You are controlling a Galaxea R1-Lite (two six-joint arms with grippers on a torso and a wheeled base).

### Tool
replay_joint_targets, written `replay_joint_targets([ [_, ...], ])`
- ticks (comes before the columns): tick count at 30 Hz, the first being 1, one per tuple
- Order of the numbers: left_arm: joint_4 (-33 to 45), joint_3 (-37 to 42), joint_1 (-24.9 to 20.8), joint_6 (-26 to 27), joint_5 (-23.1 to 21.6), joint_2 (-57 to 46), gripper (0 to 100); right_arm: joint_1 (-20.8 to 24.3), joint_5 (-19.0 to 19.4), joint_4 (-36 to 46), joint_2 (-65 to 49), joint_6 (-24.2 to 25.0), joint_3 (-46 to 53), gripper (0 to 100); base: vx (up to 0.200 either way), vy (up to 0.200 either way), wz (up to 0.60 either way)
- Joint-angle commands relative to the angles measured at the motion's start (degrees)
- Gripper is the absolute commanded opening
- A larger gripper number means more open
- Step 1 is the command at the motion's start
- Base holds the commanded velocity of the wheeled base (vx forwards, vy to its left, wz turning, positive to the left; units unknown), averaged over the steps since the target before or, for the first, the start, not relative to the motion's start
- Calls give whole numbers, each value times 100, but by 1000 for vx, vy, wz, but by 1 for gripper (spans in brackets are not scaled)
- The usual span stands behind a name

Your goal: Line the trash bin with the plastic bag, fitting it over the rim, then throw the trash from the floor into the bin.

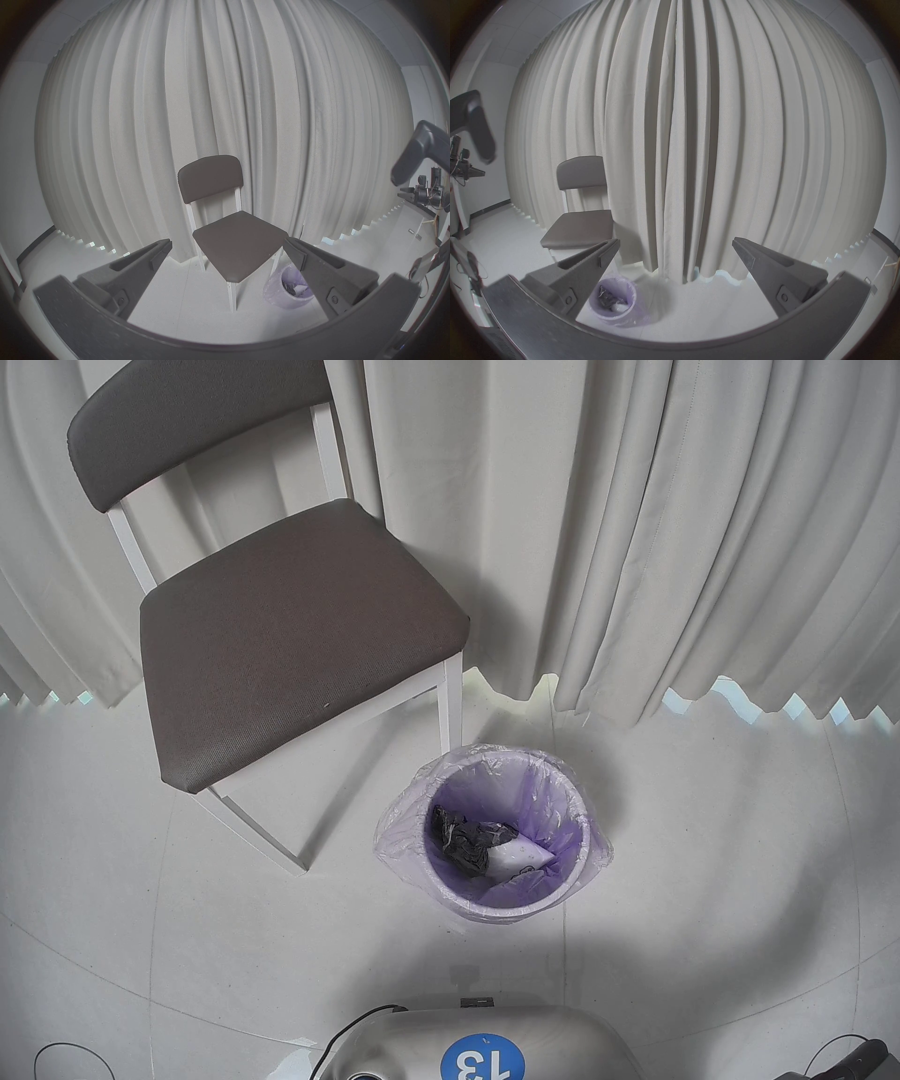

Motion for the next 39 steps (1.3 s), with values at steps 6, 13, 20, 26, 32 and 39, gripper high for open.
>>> replay_joint_targets([
  [6,1789,-868,27,15,-49,-1279,100,-5,-284,1393,-2141,287,297,100,0,0,0],
  [13,2343,-895,71,-3,-84,-1578,100,-14,-451,1393,-2141,278,341,100,0,0,0],
  [20,2615,-1018,352,6,-84,-1595,100,-14,-451,1367,-2141,234,578,100,0,0,0],
  [26,2844,-798,818,32,-664,-2123,100,-14,-231,1024,-2141,102,850,100,0,0,0],
  [32,2756,-886,853,-29,-699,-2140,100,-14,94,461,-2132,23,965,100,0,0,0],
  [39,2343,-824,853,-460,-682,-2140,100,-14,-126,233,-2132,-311,894,100,0,0,0],
])
